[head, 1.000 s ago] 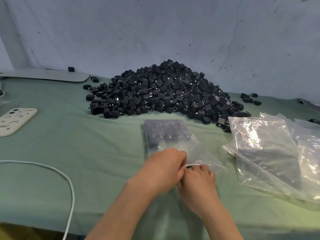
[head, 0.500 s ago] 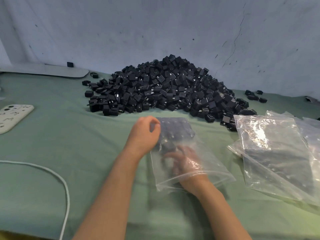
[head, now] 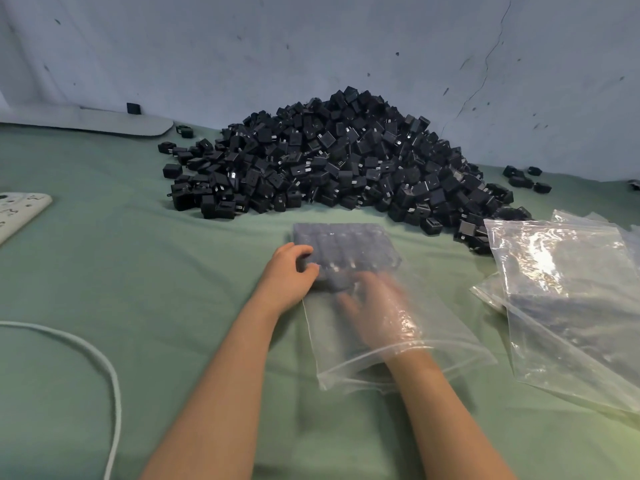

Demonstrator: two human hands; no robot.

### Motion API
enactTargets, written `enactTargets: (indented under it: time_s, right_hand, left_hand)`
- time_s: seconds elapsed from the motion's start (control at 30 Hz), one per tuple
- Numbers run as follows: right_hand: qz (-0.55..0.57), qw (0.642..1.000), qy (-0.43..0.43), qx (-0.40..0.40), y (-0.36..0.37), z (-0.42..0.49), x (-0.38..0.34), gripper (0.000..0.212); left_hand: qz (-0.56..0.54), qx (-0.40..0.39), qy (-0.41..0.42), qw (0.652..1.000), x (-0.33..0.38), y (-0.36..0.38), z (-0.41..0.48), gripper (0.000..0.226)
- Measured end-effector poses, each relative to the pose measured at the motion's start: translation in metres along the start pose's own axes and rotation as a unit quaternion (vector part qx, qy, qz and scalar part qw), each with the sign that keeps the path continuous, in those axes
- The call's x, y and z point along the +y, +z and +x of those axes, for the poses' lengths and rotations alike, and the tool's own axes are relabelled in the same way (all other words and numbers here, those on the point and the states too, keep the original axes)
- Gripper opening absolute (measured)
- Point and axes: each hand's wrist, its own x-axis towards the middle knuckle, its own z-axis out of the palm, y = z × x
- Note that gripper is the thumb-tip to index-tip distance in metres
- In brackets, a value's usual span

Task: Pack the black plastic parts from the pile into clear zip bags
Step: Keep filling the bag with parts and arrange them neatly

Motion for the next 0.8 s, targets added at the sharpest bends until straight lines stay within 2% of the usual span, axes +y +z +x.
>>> enactTargets:
  time_s: [0.23,0.57,0.8]
  right_hand:
    - [0.021,0.999,-0.004,0.026,0.004,0.002,0.004,0.036]
    - [0.053,0.998,-0.019,0.02,0.007,0.012,0.008,0.023]
    - [0.04,0.998,-0.049,0.027,0.01,0.011,0.012,0.052]
  left_hand:
    - [-0.006,0.012,-0.004,1.0,0.001,-0.001,-0.002,0.038]
    - [-0.014,0.014,-0.009,1.0,0.001,-0.001,-0.002,0.036]
    - [-0.004,0.031,-0.03,0.999,0.001,0.001,-0.001,0.036]
